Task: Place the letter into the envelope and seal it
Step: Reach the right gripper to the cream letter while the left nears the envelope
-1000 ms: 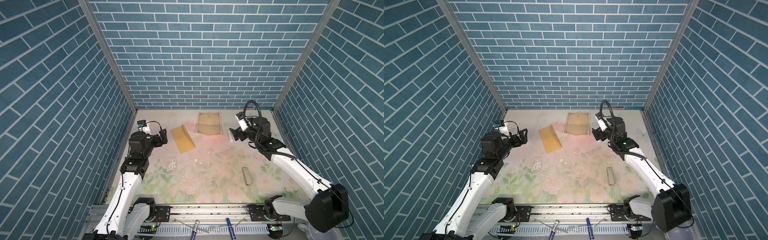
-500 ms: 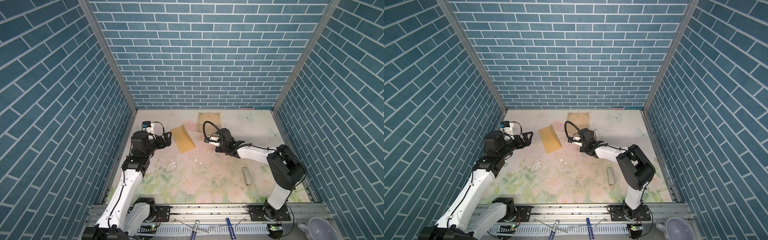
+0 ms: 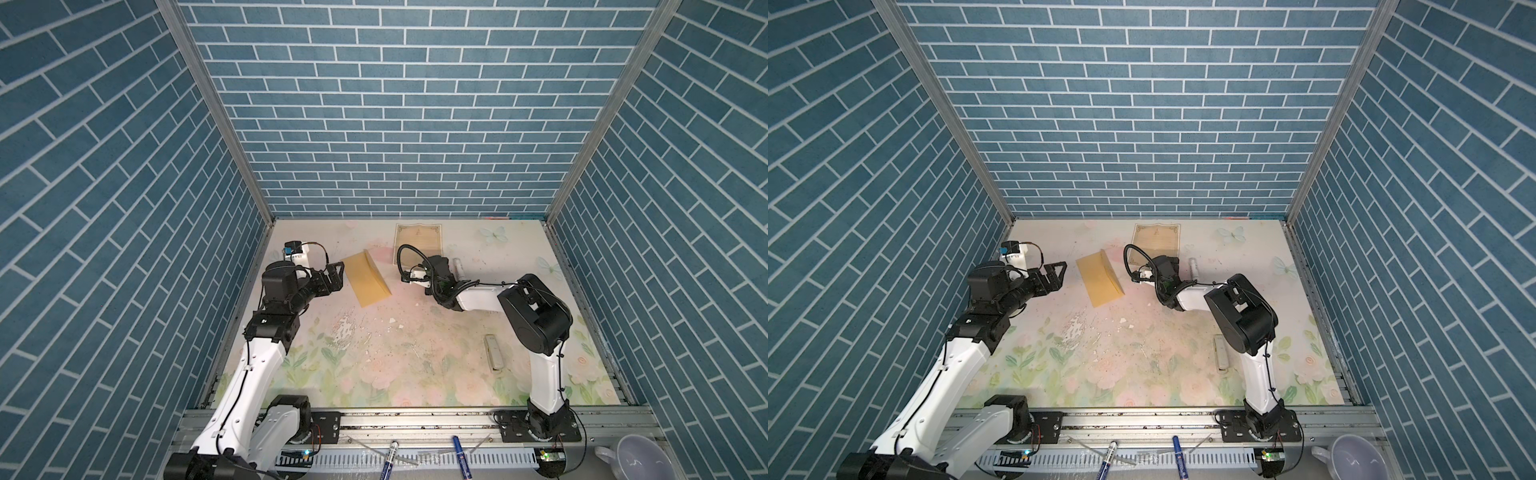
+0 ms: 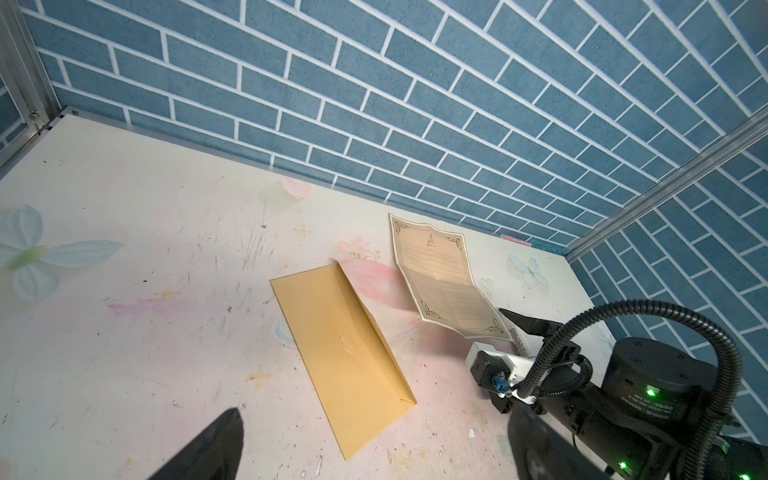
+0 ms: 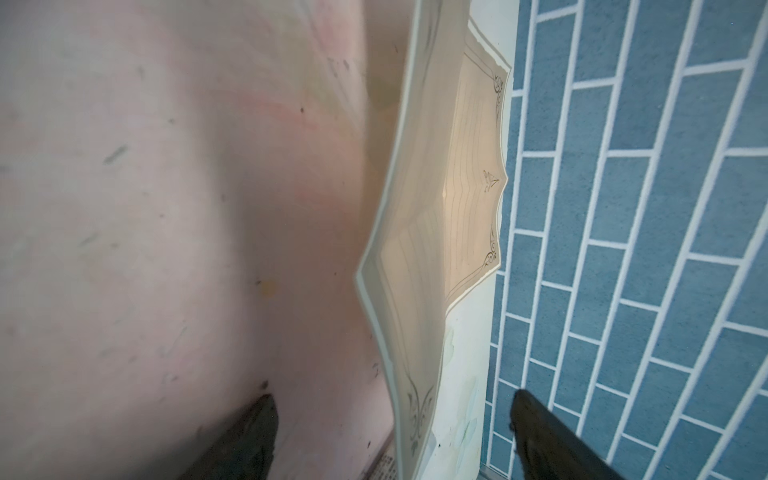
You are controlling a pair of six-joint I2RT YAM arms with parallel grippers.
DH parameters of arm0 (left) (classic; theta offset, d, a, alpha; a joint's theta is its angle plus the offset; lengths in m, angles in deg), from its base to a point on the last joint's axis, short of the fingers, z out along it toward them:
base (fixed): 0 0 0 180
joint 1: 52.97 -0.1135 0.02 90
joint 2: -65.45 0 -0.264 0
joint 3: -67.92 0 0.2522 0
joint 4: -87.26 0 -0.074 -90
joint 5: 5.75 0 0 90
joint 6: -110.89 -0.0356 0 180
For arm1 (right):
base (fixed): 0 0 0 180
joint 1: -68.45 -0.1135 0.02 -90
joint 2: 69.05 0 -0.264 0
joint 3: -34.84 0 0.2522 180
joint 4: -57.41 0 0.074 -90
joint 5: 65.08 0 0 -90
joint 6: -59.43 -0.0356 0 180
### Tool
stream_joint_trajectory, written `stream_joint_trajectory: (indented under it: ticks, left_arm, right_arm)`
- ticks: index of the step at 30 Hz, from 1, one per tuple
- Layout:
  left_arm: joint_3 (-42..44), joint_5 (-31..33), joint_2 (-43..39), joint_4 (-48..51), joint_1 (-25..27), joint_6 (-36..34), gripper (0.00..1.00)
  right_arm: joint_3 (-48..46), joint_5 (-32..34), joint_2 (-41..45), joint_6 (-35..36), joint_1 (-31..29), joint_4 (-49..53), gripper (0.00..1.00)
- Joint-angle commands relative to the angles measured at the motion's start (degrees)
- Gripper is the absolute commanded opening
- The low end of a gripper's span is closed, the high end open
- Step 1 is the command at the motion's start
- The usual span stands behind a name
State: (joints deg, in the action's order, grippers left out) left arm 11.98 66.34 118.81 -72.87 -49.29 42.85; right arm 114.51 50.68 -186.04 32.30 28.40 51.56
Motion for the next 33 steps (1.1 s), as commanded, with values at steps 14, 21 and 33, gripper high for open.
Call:
stream_joint_trajectory:
  ticks: [14,21,33]
  left_arm:
    - [-0.5,-1.6,0.6,-1.5,0.2,0.9,1.0]
    - [0.1,-1.7,-0.1,-2.1,0.2,0.9,1.0]
    - [0.4,-4.2,-1.0,-4.1,0.2,-0.4,1.0]
  right_arm:
    - [6.8,-1.3,-7.2,4.2,1.2,-6.6,0.48]
    - [7.5,-3.1,-7.7,5.9,1.4,-8.9,0.16]
    - [6.0,-6.9,-1.0,8.2,1.5,-9.2,0.0]
